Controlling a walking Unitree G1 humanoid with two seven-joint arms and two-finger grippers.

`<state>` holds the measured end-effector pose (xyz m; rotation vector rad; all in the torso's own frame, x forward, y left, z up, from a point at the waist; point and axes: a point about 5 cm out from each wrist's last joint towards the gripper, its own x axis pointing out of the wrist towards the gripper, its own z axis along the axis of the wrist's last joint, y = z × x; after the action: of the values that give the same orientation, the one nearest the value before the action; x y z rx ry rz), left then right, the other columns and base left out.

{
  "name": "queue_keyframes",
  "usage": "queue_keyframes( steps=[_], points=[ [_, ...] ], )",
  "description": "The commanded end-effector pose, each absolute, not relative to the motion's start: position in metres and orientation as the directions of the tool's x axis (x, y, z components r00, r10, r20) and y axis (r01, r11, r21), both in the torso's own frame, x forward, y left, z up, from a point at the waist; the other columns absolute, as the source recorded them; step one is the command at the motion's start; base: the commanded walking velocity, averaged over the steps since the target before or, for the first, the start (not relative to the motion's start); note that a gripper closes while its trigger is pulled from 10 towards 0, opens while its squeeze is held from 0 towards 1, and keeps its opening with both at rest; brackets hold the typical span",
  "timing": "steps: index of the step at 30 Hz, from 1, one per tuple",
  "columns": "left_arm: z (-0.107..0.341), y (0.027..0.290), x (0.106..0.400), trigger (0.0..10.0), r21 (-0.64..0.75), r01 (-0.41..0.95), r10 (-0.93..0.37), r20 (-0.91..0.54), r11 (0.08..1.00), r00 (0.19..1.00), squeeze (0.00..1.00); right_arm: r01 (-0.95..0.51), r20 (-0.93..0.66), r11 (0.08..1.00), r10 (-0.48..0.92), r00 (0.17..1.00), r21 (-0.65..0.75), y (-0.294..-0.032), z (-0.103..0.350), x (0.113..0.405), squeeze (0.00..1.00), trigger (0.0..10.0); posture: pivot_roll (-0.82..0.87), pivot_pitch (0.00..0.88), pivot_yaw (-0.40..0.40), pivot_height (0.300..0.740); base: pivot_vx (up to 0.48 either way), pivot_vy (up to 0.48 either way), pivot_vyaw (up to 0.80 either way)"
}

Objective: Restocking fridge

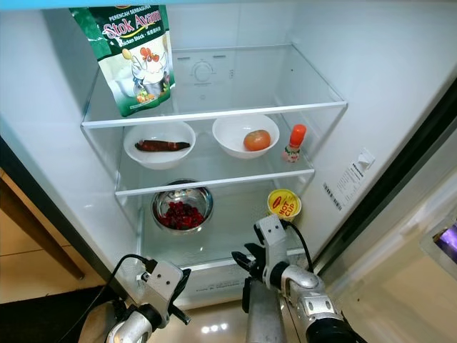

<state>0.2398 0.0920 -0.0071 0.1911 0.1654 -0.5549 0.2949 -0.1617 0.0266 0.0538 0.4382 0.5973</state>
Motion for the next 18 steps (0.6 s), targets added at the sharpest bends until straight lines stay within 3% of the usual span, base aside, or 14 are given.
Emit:
queue_keyframes(
  steps=[1, 18],
  points=[
    [-0.013, 0.102, 0.237, 10.0, 0.131, 0.525, -0.485, -0.247, 0.841, 0.839, 0.00, -0.498, -0.395, 0.844, 0.535, 0.747, 0.202, -0.165, 0.019, 0.290, 0.00, 10.0, -0.08, 0.103, -0.008, 0.532, 0.000, 0.000, 0.00],
    [-0.014, 0.099, 0.240, 10.0, 0.101, 0.550, -0.511, -0.263, 0.829, 0.819, 0.00, -0.416, -0.489, 0.895, 0.440, 0.753, 0.164, -0.169, -0.003, 0.281, 0.00, 10.0, -0.07, 0.070, -0.012, 0.577, 0.000, 0.000, 0.00]
  ],
)
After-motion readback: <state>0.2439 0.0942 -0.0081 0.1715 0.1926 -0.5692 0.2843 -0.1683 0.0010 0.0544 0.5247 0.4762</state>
